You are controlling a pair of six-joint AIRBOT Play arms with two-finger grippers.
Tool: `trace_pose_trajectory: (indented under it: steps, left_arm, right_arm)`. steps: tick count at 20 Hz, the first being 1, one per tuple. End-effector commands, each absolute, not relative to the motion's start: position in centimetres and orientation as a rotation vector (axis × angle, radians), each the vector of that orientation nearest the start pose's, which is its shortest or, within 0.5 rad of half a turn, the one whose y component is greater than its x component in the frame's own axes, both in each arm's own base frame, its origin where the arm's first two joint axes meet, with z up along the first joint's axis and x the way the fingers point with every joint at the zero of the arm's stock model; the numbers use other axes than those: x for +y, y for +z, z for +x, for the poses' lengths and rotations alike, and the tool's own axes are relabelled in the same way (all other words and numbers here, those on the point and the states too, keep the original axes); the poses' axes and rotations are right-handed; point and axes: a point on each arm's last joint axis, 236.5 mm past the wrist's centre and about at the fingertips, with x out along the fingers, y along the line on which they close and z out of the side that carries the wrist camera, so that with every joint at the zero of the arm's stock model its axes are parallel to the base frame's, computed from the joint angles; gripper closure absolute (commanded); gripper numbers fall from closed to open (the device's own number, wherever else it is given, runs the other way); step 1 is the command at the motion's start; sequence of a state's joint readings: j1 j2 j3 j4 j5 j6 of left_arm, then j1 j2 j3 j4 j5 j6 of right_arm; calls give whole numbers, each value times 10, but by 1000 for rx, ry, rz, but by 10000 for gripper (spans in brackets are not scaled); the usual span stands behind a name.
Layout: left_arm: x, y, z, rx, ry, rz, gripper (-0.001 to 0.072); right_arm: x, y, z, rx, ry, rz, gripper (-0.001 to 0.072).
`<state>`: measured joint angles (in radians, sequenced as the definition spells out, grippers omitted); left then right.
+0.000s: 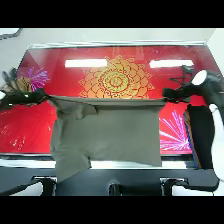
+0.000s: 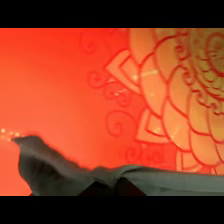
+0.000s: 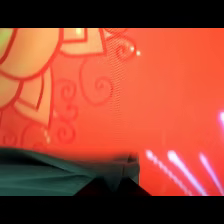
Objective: Fold the shirts.
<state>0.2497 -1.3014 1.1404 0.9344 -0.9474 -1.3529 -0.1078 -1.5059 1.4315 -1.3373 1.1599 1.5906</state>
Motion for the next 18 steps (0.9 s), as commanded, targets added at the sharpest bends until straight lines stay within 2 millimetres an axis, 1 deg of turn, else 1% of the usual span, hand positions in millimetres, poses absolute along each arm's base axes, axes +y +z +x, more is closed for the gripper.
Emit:
trace_pose_trajectory:
  steps: [1,2,3,4,5,7,9,10,11,13,14,15,16,17,18]
  left_arm:
    - [3,-9,486,933,-100,-616,683]
    - [6,-3,501,894,-105,-592,683]
    - [9,4,514,855,-110,-559,683]
    - [11,12,528,813,-107,-533,683]
    - [14,19,539,777,-98,-525,683]
    - [20,35,557,709,-81,-510,683]
    - [26,45,565,670,-67,-503,682]
    - [26,43,565,671,-66,-504,682]
    - [23,37,563,693,-74,-509,682]
    - [8,15,554,780,-114,-524,682]
    - [-2,3,548,831,-142,-531,682]
    - [-11,-3,539,879,-173,-536,682]
    - [-16,-3,531,913,-202,-533,682]
    - [-17,1,520,945,-223,-514,682]
    - [-14,4,508,978,-233,-472,683]
  right_arm:
    - [9,-8,533,977,4,489,666]
    - [4,9,556,856,-18,541,666]
    - [-2,23,571,765,-41,586,666]
    - [-9,33,581,698,-62,608,666]
    - [-13,38,586,664,-72,611,666]
    - [-20,41,588,648,-82,590,666]
    - [-26,41,587,645,-92,579,666]
    - [-26,40,587,647,-93,579,666]
    - [-25,37,586,658,-92,580,666]
    - [-14,14,576,752,-77,580,666]
    - [-7,-2,568,820,-69,588,666]
    - [-1,-17,558,892,-61,593,666]
    - [0,-22,550,936,-57,590,665]
    - [-3,-20,542,960,-51,580,665]
    - [-6,-15,533,985,-45,565,665]
